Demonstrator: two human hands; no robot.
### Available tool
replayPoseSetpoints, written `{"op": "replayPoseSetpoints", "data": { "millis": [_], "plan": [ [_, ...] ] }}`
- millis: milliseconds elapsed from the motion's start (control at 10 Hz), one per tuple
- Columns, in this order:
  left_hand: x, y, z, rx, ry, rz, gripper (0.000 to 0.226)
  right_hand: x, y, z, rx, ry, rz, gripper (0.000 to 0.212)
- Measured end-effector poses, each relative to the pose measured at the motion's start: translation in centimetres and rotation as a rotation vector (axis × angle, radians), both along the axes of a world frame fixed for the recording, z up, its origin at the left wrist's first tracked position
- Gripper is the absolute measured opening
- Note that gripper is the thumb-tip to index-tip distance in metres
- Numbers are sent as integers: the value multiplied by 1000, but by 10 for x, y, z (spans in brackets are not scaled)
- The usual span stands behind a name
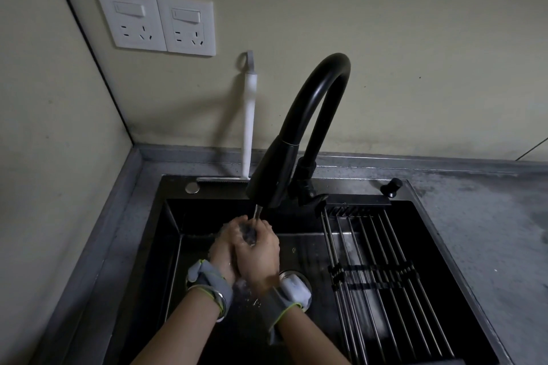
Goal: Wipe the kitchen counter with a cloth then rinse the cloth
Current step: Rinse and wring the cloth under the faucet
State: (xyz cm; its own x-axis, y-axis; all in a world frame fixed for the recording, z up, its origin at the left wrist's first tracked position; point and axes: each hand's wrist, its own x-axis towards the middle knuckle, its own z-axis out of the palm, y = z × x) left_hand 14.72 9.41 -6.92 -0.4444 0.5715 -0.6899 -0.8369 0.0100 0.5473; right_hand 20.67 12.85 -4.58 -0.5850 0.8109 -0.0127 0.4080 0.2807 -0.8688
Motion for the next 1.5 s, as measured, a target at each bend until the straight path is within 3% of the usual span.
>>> {"op": "replayPoseSetpoints", "data": {
  "millis": [100, 300, 400, 500, 600, 800, 1000, 1500],
  "plan": [
    [8, 3, 20, -58, -29, 96, 25, -1, 5, -1, -182, -8, -73, 18],
    [11, 2, 27, -66, -5, 60, 16, -3, 38, -8, -515, -145, -134, 21],
    [14, 4, 29, -66, 2, 76, 16, -5, 46, -12, -702, -63, -141, 20],
    [13, 4, 36, -36, -71, 103, 17, -2, 57, -6, -878, 25, -115, 26],
    [11, 6, 41, -2, -173, 129, 24, 10, 71, 0, -914, -39, -40, 42],
    [9, 7, 44, -59, -178, 160, 20, 33, 104, 8, -699, 107, -143, 26],
    [13, 13, 47, -78, -204, 147, 20, 41, 133, 9, -527, 211, -291, 31],
    [9, 26, 47, -92, -183, 147, 18, 24, 164, 3, -434, 202, -241, 34]
  ]
}}
